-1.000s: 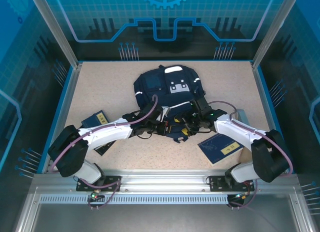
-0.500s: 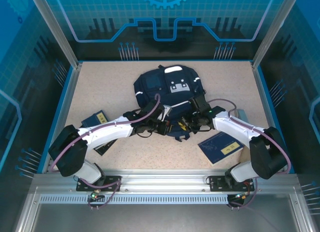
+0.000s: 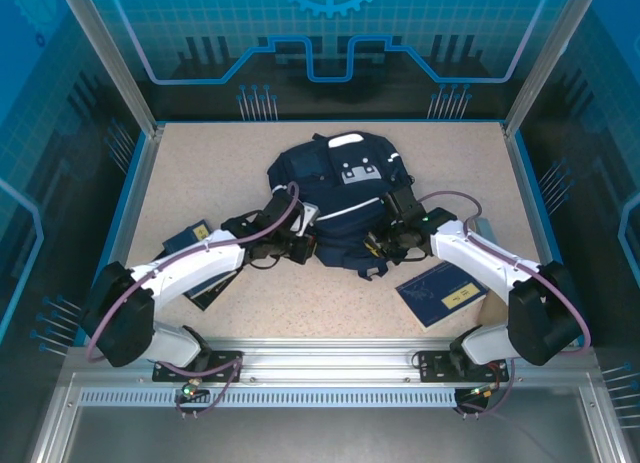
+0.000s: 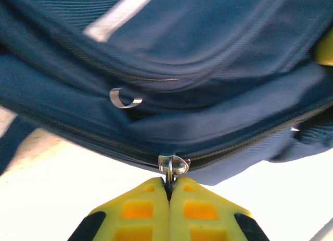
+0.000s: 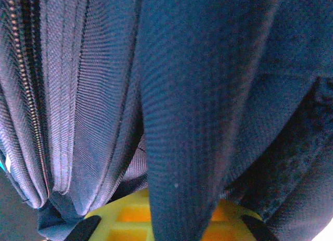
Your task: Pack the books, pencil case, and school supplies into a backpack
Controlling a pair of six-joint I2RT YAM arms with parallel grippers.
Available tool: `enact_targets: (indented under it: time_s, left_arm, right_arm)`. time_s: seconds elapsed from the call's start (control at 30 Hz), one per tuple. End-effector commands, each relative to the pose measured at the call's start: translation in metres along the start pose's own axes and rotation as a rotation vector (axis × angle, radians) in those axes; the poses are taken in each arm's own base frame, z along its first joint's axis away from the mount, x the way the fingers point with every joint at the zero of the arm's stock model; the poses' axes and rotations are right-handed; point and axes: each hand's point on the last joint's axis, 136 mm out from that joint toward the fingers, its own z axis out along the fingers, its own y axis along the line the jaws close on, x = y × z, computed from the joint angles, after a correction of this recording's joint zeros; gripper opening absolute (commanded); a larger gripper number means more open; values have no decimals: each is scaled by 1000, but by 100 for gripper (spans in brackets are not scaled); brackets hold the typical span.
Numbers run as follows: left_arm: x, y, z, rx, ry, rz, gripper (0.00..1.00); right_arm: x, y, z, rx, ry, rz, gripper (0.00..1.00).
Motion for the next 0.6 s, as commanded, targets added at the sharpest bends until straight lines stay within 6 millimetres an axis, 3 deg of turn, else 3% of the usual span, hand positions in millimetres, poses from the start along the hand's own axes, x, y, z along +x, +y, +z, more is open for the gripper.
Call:
enact_targets:
  time_s: [0.0, 0.23, 0.57]
  left_arm:
    - [-3, 44, -14, -161, -17, -55, 0]
    - [-23, 82, -10, -236, -74, -179, 0]
    - [-59, 129, 13, -237, -106, -325, 0]
  right_arm:
    - [-20, -24, -7, 124, -116, 2, 11]
    - [-24, -19, -9, 137, -129, -6, 11]
    - [-32, -12, -13, 164, -146, -67, 9]
